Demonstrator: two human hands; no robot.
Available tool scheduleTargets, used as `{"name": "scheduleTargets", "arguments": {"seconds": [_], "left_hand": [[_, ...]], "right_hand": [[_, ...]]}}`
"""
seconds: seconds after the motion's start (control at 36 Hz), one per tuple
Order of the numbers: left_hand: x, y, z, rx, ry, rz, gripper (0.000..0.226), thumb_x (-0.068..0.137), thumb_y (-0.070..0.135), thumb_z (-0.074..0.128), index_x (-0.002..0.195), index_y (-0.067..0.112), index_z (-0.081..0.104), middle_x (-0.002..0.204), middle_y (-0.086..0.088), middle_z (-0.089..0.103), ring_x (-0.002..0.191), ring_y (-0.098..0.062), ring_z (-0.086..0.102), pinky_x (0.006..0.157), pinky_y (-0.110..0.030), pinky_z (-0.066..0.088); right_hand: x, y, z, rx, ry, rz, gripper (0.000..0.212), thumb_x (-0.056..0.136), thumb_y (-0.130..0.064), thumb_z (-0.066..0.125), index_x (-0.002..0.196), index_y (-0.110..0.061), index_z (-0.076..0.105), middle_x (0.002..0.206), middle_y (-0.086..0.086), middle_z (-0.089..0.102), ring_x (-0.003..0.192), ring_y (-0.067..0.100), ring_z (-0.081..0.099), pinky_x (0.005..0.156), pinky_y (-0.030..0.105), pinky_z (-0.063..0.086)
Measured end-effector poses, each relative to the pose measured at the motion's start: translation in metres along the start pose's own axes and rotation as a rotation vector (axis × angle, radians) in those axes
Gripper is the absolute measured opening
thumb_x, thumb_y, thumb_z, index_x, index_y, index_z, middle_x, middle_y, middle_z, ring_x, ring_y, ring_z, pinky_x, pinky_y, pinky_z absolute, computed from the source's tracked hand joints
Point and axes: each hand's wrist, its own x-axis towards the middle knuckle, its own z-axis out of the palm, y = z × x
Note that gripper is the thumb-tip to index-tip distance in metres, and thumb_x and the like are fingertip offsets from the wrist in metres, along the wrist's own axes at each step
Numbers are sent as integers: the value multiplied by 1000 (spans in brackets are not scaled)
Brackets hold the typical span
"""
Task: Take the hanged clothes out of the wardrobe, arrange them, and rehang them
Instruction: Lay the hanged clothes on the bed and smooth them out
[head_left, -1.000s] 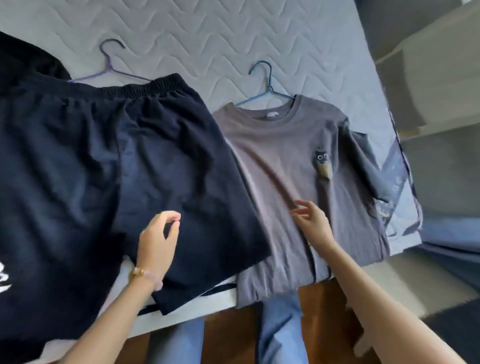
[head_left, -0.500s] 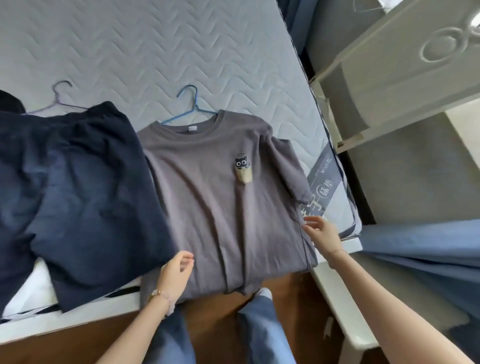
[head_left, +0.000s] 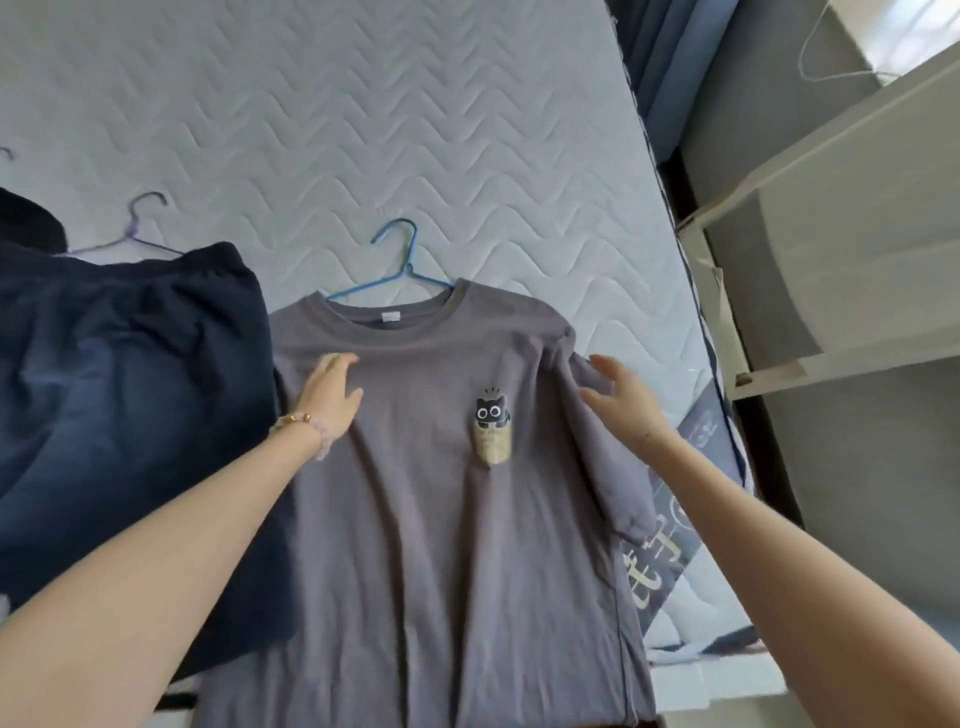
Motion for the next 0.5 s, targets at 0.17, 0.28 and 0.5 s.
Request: {"name": "scheduleTargets", "arguments": {"seconds": [0.17, 0.28, 0.5], "left_hand": [[96, -21, -15, 96, 127, -14, 49, 97, 9, 44, 143, 1, 32, 152, -14, 26, 137, -33, 30, 115, -38, 24], [127, -37, -22, 240, 76, -163, 48, 100, 17, 37, 144, 1, 28, 150, -19, 28, 135, -36, 31, 109, -44, 29], [149, -61, -30, 415, 164, -261, 37, 97, 25, 47, 124, 0, 46, 129, -28, 44, 117, -42, 42, 96, -48, 35]], "right_hand": [[93, -7, 23, -155, 10, -9, 48, 91, -20, 51, 137, -6, 43, 138, 14, 50, 129, 29, 43, 105, 33, 31], [128, -7, 39, -222, 31, 54, 41, 93, -24, 49, 130, -6, 50, 132, 18, 51, 123, 34, 46, 103, 35, 34], [153, -9, 46, -220, 53, 95, 27, 90, -36, 52, 106, -14, 56, 110, 13, 62, 101, 33, 58, 86, 37, 44]]}}
